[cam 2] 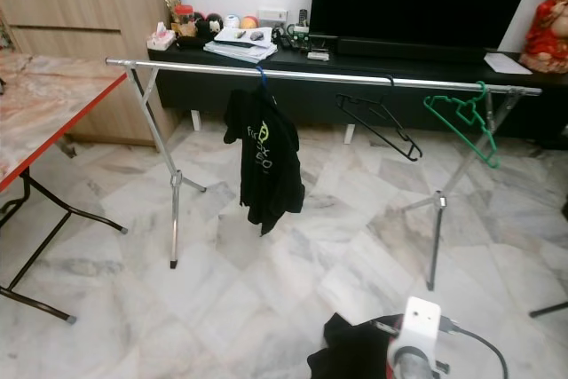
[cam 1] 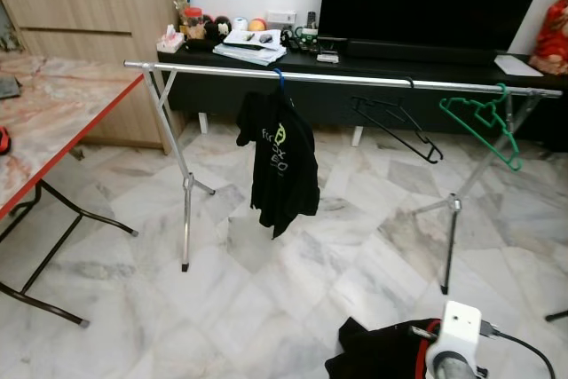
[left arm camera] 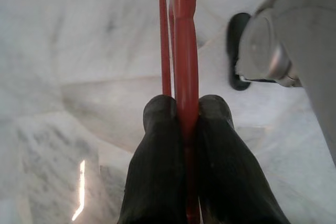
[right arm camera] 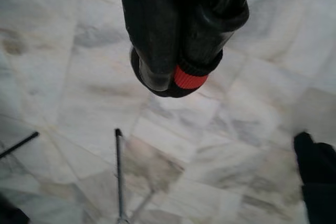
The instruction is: Hang hanger
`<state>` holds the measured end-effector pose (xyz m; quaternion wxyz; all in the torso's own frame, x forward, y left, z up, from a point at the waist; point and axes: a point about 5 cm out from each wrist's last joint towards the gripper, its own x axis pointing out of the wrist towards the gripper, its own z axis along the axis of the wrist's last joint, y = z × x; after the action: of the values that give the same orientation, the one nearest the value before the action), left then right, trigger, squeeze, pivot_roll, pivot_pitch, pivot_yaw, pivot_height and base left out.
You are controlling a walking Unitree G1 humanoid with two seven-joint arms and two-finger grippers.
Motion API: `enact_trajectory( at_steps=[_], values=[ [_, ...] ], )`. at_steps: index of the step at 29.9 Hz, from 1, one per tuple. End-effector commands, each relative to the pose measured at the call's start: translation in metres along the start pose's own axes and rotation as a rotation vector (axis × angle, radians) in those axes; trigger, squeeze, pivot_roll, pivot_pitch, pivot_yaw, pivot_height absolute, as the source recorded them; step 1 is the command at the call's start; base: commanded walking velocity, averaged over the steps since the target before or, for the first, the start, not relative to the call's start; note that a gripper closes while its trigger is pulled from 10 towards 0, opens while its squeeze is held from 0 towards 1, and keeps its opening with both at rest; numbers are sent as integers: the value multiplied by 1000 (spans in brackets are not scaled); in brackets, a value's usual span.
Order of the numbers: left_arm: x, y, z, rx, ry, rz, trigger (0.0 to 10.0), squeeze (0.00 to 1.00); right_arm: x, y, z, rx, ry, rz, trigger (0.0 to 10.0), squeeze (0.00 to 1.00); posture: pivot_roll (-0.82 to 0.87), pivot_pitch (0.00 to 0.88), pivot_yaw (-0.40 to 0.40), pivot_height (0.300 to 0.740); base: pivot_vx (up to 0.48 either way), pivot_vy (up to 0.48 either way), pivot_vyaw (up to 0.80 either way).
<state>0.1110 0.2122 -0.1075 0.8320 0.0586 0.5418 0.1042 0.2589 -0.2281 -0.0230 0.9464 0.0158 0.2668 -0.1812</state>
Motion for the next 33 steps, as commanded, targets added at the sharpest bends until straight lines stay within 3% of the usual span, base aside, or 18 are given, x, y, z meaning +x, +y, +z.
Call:
enact_trajectory(
  at_steps=[1, 6, 7, 8, 11, 13, 14, 17, 19, 20, 23, 24, 25, 28, 32, 33],
  values=[
    [1, -18, 22, 14, -76, -24, 10000, 0, 4, 2, 16, -4, -65, 13, 10000, 0, 112, 0, -36, 740, 0, 0, 0],
    [2, -14, 57, 32, -190, 23, 10000, 0, 7, 7, 30, -19, -111, 42, 10000, 0, 119, 0, -36, 740, 0, 0, 0],
    [1, -19, 69, 49, -225, 31, 10000, 0, 8, 8, 34, -17, -124, 47, 10000, 0, 119, 0, -35, 740, 0, 0, 0],
    [1, -19, 69, 49, -225, 31, 10000, 0, 8, 8, 34, -17, -124, 47, 10000, 0, 119, 0, -35, 740, 0, 0, 0],
    [-5, -45, 102, 83, -325, 27, 10000, 0, 9, 12, 44, -29, -155, 70, 10000, 0, 117, 0, -36, 740, 0, 0, 0],
    [-6, -49, 107, 94, -339, 24, 10000, 0, 9, 12, 45, -31, -159, 72, 10000, 0, 116, 0, -36, 740, 0, 0, 0],
    [-5, -35, 112, 114, -387, 35, 10000, 0, 10, 13, 49, -41, -171, 82, 10000, 0, 117, 0, -35, 740, 0, 0, 0],
    [-5, 47, 100, 126, -471, 89, 10000, 0, 10, 15, 52, -72, -180, 95, 10000, 0, 116, 0, -36, 740, 0, 0, 0],
    [-12, 66, 105, 149, -544, 69, 10000, 0, 11, 15, 55, -88, -189, 101, 10000, 0, 115, 0, -36, 740, 0, 0, 0],
    [-18, 68, 113, 195, -608, 30, 10000, 0, 11, 16, 58, -104, -198, 104, 10000, 0, 117, 0, -37, 740, 0, 0, 0],
    [-23, 58, 118, 308, -642, -46, 10000, 0, 13, 14, 66, -106, -213, 99, 10000, 0, 119, 0, -37, 740, 0, 0, 0],
    [-27, 49, 121, 418, -652, -122, 10000, 0, 14, 16, 77, -143, -241, 113, 10000, 0, 120, 0, -37, 740, 0, 0, 0],
    [-29, 46, 122, 454, -652, -153, 10000, 0, 15, 18, 81, -162, -253, 119, 10000, 0, 120, 0, -37, 740, 0, 0, 0],
    [-36, 37, 132, 579, -648, -244, 10000, 0, 16, 30, 101, -195, -300, 174, 10000, 0, 127, 0, -38, 740, 0, 0, 0],
    [-46, 31, 146, 645, -663, -315, 10000, 0, 15, 43, 120, -308, -354, 196, 10000, 0, 129, 0, -40, 740, 0, 0, 0],
    [-52, 25, 152, 708, -657, -379, 10000, 0, 15, 50, 129, -356, -364, 194, 10000, 0, 128, 0, -41, 740, 0, 0, 0]
  ],
)
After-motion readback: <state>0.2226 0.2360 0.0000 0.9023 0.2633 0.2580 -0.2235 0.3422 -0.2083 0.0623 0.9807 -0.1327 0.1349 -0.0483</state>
